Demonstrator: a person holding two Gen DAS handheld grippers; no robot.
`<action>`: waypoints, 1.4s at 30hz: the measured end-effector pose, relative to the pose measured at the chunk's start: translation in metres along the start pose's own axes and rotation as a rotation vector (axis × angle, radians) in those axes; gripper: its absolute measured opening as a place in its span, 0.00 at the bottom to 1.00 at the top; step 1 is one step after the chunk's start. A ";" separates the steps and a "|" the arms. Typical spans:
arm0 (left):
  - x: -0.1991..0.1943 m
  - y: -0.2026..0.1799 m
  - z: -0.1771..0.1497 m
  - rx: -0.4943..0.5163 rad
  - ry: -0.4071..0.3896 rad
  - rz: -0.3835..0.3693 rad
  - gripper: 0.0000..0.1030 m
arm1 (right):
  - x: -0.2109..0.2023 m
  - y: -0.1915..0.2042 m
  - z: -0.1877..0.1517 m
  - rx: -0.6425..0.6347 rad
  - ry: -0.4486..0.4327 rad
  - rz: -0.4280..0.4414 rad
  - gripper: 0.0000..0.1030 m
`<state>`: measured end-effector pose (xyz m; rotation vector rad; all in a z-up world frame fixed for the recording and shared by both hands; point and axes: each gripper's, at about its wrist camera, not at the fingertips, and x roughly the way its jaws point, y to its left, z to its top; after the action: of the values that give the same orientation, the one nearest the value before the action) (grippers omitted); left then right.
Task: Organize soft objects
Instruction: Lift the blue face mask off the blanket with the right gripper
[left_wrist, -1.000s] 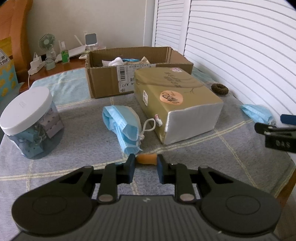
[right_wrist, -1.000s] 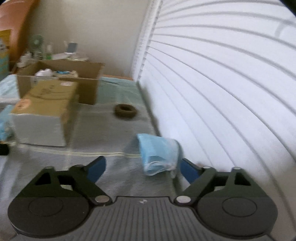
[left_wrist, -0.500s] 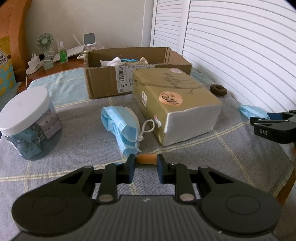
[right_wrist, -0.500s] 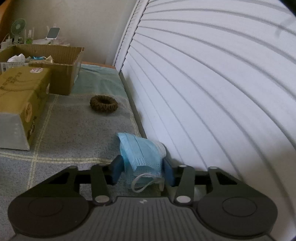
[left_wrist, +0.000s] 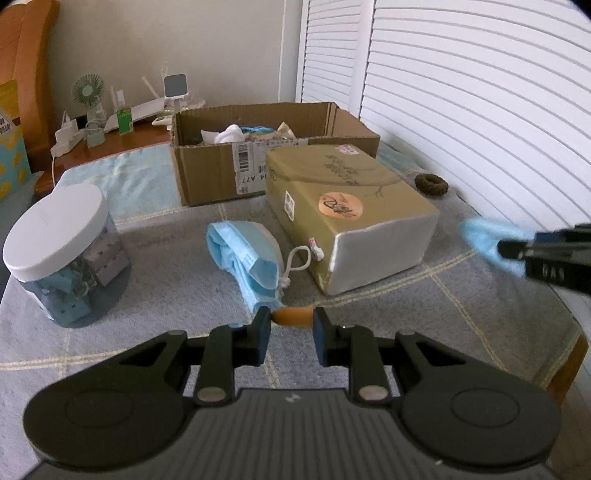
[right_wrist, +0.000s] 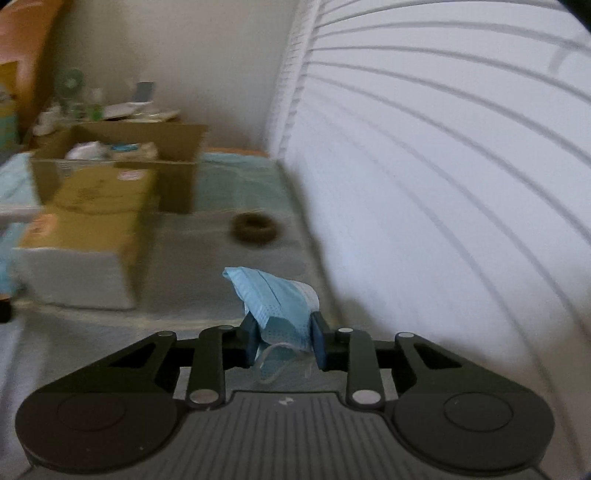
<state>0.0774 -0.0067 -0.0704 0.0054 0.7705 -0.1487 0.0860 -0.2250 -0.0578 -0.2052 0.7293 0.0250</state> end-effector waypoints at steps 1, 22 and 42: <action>0.000 0.000 0.000 0.003 0.001 0.001 0.22 | 0.000 0.002 -0.001 -0.003 0.005 0.026 0.41; 0.006 -0.002 -0.004 -0.005 0.031 -0.009 0.22 | 0.038 0.006 -0.013 0.024 0.032 0.197 1.00; 0.005 -0.001 -0.005 -0.021 0.023 -0.002 0.23 | 0.041 0.004 -0.012 -0.001 0.000 0.224 1.00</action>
<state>0.0773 -0.0084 -0.0768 -0.0135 0.7955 -0.1427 0.1085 -0.2251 -0.0948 -0.1233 0.7498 0.2387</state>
